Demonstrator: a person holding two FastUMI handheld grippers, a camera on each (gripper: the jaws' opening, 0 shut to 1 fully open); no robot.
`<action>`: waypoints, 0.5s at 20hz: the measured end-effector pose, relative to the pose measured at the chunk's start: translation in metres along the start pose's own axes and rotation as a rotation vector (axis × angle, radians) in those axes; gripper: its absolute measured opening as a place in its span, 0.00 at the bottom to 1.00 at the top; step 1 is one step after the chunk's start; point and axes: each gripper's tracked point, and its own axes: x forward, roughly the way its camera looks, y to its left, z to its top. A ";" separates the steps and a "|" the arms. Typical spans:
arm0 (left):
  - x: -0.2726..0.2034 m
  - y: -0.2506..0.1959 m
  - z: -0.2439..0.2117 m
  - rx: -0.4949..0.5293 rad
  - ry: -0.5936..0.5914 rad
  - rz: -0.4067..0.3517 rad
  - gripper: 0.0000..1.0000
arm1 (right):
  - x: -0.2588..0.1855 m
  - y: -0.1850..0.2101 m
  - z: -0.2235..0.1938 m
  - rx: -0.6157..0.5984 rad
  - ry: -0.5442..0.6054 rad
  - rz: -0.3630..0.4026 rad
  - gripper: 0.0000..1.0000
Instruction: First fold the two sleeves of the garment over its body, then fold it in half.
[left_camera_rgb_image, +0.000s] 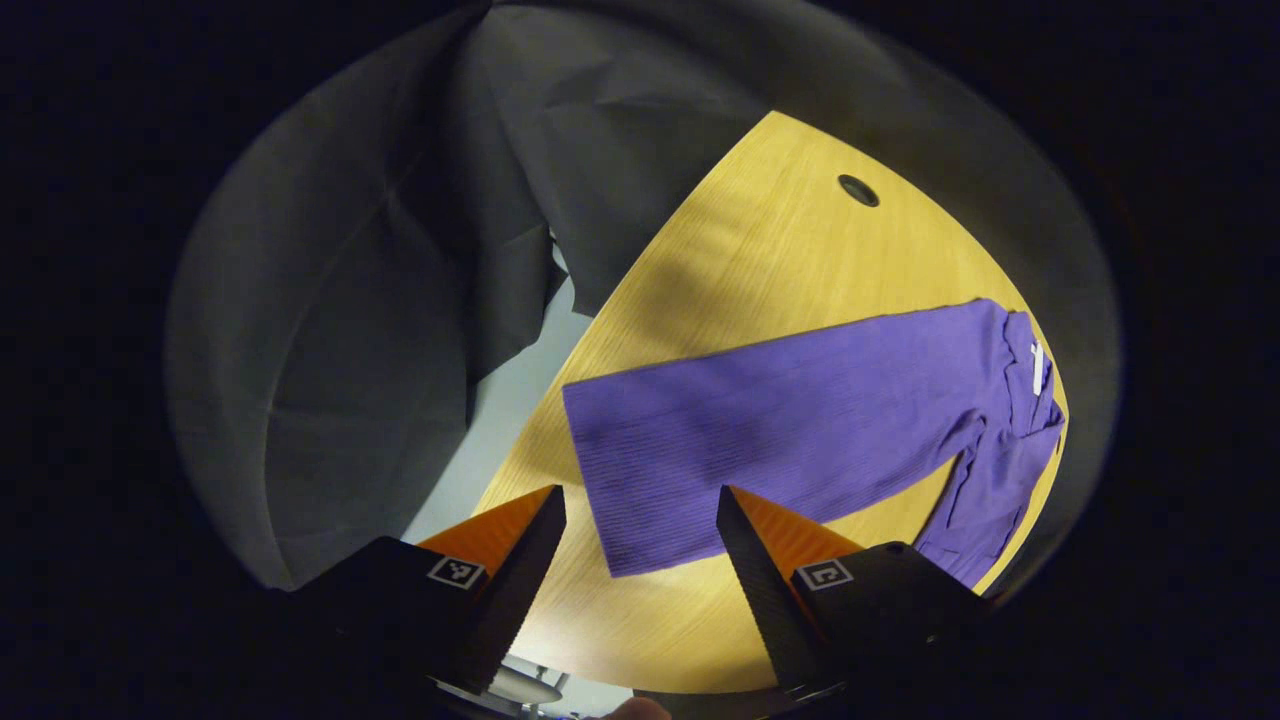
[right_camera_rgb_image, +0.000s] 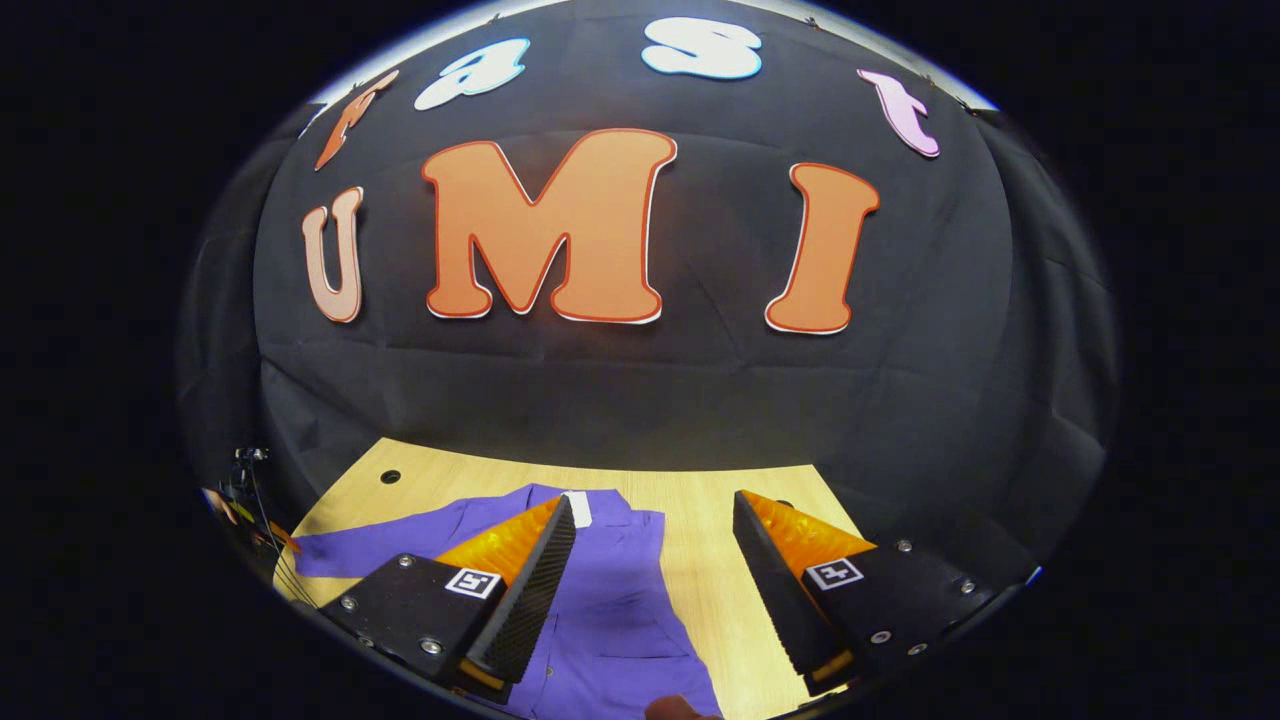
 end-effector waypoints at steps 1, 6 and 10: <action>0.005 0.002 -0.001 -0.015 0.026 -0.006 0.96 | -0.002 -0.002 -0.002 -0.003 0.003 -0.006 0.95; 0.021 0.006 -0.009 -0.083 0.092 -0.001 0.96 | -0.010 -0.014 -0.007 -0.031 0.010 -0.028 0.95; 0.026 0.010 -0.006 -0.084 0.123 0.052 0.73 | -0.011 -0.019 -0.012 -0.043 0.013 -0.034 0.95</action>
